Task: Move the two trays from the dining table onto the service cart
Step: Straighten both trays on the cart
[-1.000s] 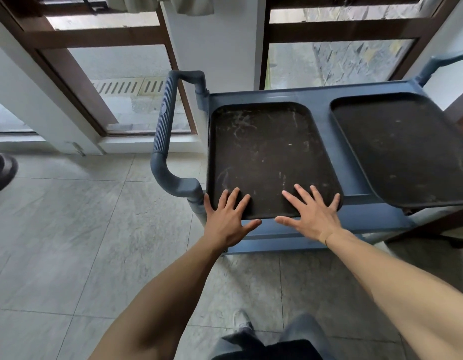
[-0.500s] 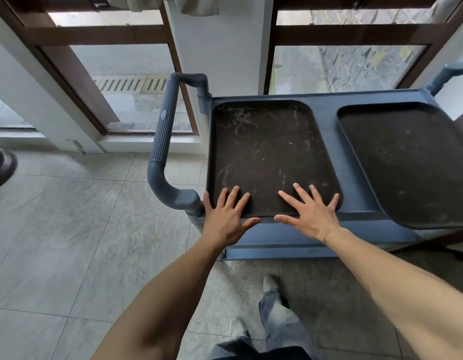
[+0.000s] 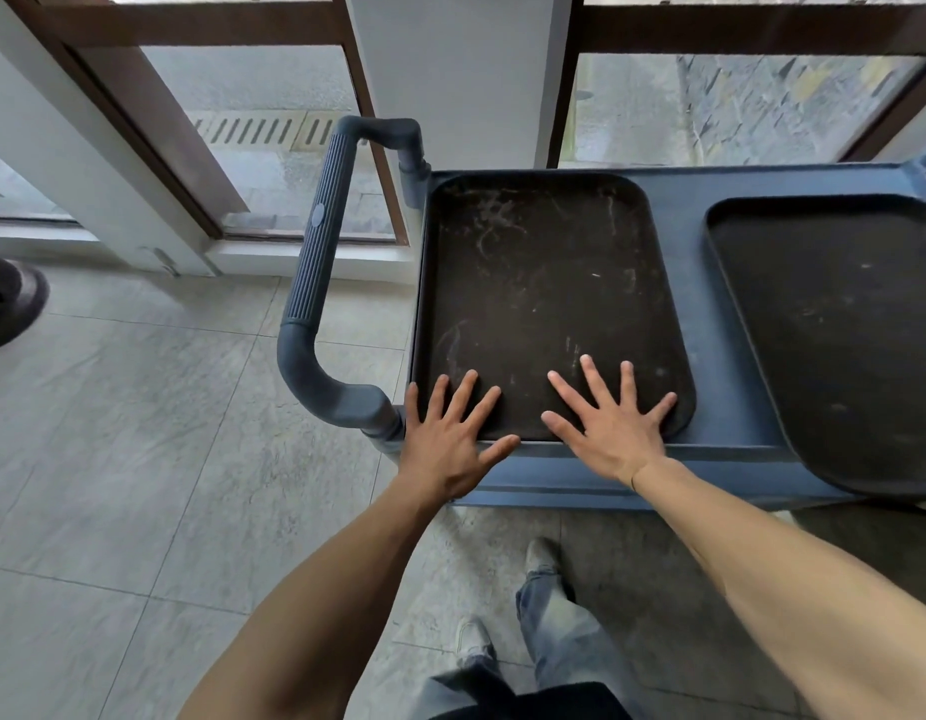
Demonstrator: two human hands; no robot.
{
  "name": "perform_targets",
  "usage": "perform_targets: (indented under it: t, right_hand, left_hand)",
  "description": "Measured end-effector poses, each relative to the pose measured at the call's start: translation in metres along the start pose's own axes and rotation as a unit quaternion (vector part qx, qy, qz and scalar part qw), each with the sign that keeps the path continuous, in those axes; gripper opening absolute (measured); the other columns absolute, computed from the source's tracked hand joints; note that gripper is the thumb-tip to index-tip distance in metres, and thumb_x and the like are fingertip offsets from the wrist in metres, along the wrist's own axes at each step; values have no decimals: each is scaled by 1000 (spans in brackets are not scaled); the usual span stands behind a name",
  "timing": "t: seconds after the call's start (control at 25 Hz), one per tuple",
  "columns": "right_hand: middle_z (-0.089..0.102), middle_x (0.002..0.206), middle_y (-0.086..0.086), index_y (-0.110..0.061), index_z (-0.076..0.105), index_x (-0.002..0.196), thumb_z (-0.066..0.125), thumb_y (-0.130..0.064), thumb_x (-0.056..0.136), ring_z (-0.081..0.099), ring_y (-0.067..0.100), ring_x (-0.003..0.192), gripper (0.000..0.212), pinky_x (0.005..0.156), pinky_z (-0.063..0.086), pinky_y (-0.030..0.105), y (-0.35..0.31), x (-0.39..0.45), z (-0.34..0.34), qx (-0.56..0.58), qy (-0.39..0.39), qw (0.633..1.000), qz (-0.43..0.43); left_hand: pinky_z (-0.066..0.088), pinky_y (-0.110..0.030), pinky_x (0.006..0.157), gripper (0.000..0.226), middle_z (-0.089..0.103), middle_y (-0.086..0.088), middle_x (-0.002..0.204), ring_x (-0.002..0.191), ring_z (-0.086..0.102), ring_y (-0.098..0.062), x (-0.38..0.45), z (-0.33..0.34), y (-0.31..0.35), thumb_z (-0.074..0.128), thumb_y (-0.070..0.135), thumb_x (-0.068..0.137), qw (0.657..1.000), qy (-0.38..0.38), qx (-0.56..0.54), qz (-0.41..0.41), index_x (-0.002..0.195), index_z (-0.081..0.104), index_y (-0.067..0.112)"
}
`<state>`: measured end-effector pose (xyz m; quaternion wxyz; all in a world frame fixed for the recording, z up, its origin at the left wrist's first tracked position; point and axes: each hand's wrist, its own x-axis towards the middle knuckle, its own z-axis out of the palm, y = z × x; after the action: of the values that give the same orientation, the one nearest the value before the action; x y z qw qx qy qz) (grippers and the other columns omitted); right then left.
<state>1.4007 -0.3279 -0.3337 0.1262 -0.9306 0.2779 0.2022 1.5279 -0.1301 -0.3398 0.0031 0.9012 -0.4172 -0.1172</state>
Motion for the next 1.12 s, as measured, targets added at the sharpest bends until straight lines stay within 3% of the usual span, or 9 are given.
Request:
perform_targets:
  t: [0.28, 0.52, 0.88, 1.12]
  right_hand:
    - [-32, 160, -9, -60, -20, 143, 11, -103, 56, -30, 38, 145, 102, 103, -5, 82, 5, -10, -3, -31, -41, 998, -38]
    - [-34, 159, -7, -58, -25, 142, 37, -97, 62, -29, 40, 145, 109, 103, -1, 81, 2, -7, -2, -50, -41, 997, -36]
    - [-29, 162, -4, -56, -25, 144, 33, -91, 72, -24, 42, 146, 98, 103, 2, 82, 1, -6, 3, -70, -8, 997, -32]
    - [-27, 163, -1, -64, -27, 137, 24, -89, 76, -21, 46, 146, 84, 102, 3, 83, -1, -8, 3, -80, 7, 996, -48]
  left_hand:
    - [-18, -60, 112, 90, -11, 4, 164, 149, -12, -30, 0, -5, -3, 11, 89, 76, 999, -30, 24, 21, 152, -7, 44]
    - [-16, -62, 111, 87, -14, 2, 164, 149, -11, -33, 4, -6, -6, 19, 84, 81, 998, -44, 42, 33, 152, -9, 42]
    - [-15, -63, 112, 83, -17, 0, 163, 148, -13, -36, 11, -11, -11, 22, 81, 84, 995, -65, 59, 47, 151, -13, 45]
    - [-6, -63, 114, 67, -6, 1, 165, 150, -4, -26, 2, -8, -11, 33, 58, 98, 990, -27, 75, 119, 151, -5, 46]
